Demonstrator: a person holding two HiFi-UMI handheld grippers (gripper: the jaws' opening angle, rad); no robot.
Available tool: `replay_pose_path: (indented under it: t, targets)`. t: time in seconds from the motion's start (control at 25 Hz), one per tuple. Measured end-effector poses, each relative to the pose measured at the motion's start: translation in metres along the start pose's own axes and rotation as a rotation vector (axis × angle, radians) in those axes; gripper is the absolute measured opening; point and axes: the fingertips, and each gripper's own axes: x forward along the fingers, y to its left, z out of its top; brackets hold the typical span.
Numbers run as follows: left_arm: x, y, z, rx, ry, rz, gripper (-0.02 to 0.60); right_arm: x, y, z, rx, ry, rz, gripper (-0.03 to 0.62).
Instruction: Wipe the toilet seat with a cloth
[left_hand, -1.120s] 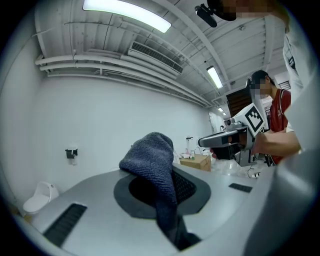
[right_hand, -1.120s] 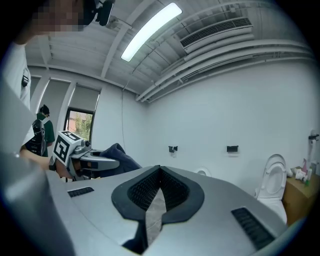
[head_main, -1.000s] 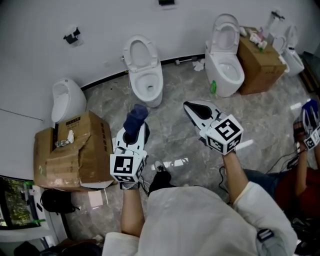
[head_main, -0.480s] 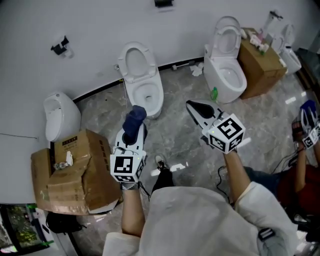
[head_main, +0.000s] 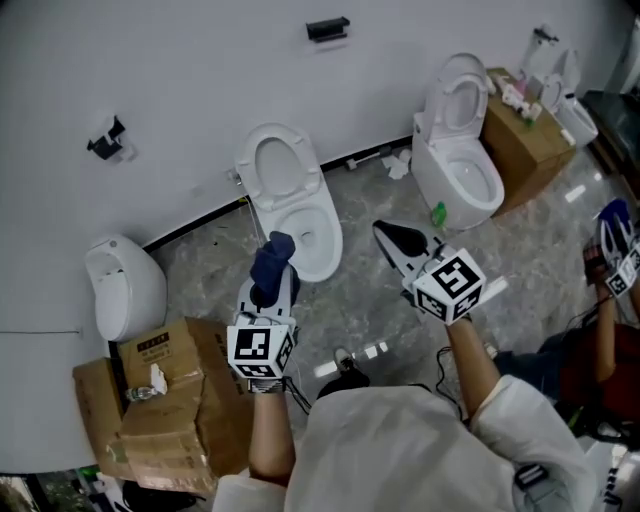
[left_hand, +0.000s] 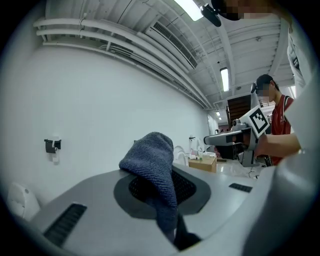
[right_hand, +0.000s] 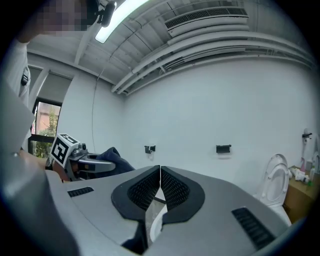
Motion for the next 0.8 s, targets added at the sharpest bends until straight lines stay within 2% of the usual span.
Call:
replay_pose_path:
  t: [0.24, 0.6, 0.8]
  targets:
    - [0.033, 0.051, -0.011, -0.002, 0.015, 0.0, 0.035, 0.05, -0.017, -0.009, 0.01, 0.007, -0.063, 0.028]
    - [0.09, 0.095, -0.03, 0.01, 0.06, -0.037, 0.028, 0.107, -0.04, -0.017, 0.021, 0.008, -0.079, 0.029]
    - [0.126, 0.123, -0.047, -0.036, 0.058, -0.023, 0.028, 0.138, -0.064, -0.032, 0.022, 0.015, -0.104, 0.029]
